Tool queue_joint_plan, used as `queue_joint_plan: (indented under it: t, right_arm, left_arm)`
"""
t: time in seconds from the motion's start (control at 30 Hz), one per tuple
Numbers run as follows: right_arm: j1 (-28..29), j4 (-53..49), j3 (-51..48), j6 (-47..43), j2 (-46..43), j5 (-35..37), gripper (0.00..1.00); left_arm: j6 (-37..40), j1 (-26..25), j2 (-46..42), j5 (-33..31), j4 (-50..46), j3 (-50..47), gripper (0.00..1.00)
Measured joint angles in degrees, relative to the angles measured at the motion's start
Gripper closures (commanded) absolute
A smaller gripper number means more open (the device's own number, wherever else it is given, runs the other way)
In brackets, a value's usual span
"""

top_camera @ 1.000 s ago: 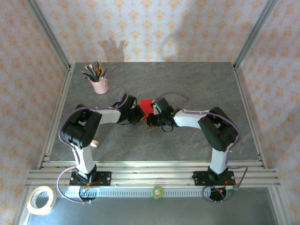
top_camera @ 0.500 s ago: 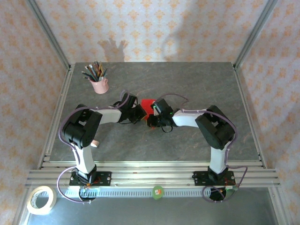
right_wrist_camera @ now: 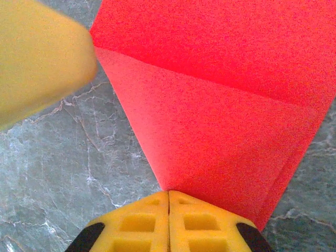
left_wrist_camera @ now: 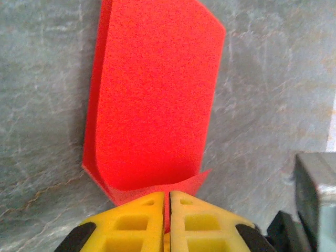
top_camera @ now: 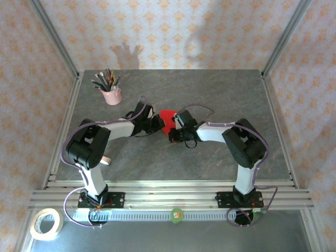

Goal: Fold a paper plane with a square sheet of paper (pick it up from the middle)

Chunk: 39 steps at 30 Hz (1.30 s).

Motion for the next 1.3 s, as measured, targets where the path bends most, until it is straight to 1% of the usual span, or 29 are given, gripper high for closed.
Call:
queue_joint_plan:
  t: [0.3, 0.87, 1.13, 1.3]
  right_arm:
    - [-0.11, -0.04, 0.0, -0.96, 0.0, -0.17, 0.93]
    - [-0.2, -0.28, -0.02, -1.38, 0.0, -0.2, 0.93]
    - [-0.2, -0.15, -0.55, -1.42, -0.33, -0.17, 0.93]
    - [-0.22, 0.42, -1.14, -1.79, -0.57, -0.15, 0.93]
  left_arm:
    - [2.03, -0.37, 1.77, 1.9, 0.0, 1.64, 0.88]
    - [3.04, -0.37, 8.13, 1.42, -1.27, 5.4, 0.88]
    - [3.02, -0.35, 8.7, 1.22, -1.75, 6.08, 0.88]
    - [3.04, -0.35, 9.51, 0.81, -3.78, 7.69, 0.89]
